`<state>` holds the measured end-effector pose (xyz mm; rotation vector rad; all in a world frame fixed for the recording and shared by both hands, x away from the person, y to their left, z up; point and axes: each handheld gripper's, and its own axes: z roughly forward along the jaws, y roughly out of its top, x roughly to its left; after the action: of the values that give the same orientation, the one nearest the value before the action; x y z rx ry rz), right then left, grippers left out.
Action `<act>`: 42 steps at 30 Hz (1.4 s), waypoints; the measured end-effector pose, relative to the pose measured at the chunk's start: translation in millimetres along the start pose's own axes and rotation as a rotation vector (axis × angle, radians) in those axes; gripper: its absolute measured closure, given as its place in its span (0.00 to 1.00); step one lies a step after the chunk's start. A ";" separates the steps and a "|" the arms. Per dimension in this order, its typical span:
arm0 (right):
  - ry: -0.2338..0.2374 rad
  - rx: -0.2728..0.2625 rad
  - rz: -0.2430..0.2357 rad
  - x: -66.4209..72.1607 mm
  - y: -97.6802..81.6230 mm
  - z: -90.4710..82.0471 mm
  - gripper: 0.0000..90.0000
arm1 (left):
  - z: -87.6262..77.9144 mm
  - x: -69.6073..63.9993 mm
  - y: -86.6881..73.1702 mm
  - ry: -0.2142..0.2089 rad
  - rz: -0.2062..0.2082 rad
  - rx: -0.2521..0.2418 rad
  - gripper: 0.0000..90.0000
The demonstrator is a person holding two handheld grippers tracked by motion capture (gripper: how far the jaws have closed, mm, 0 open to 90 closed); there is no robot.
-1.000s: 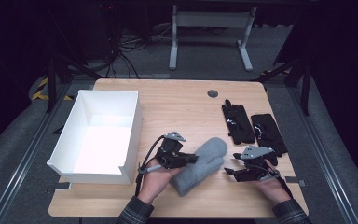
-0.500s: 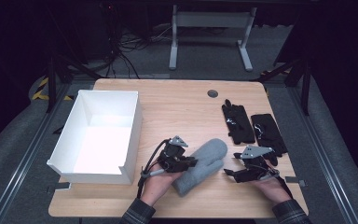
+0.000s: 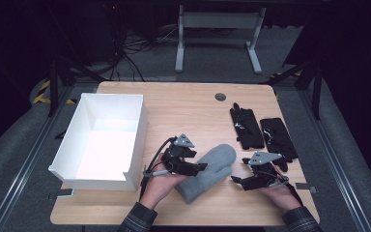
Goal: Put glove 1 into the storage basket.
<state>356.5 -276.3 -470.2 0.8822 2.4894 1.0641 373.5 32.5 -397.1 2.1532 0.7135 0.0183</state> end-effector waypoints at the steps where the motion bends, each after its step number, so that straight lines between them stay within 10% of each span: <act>1: 0.000 0.000 0.000 0.0 0.0 0.0 0.18 | 1.5 0.7 1.2 -0.007 0.002 0.005 0.28; 11: -0.001 0.000 0.001 0.1 0.0 0.0 0.18 | 19.2 -1.7 20.5 0.000 0.057 0.060 0.16; 25: -0.002 0.000 0.000 0.3 -0.2 -0.2 0.18 | 55.3 8.7 3.9 0.006 0.039 0.218 0.11; 35: -0.004 -0.001 0.001 0.4 -0.3 -0.1 0.18 | 69.6 20.8 -3.9 -0.107 -0.022 0.281 0.19; 42: -0.004 -0.001 0.001 0.5 -0.3 -0.1 0.18 | 69.2 23.2 -4.1 -0.187 -0.018 0.285 0.43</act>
<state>355.9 -276.2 -470.3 0.8843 2.4858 1.0625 408.5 -4.0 -449.8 2.3791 0.6571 -0.3076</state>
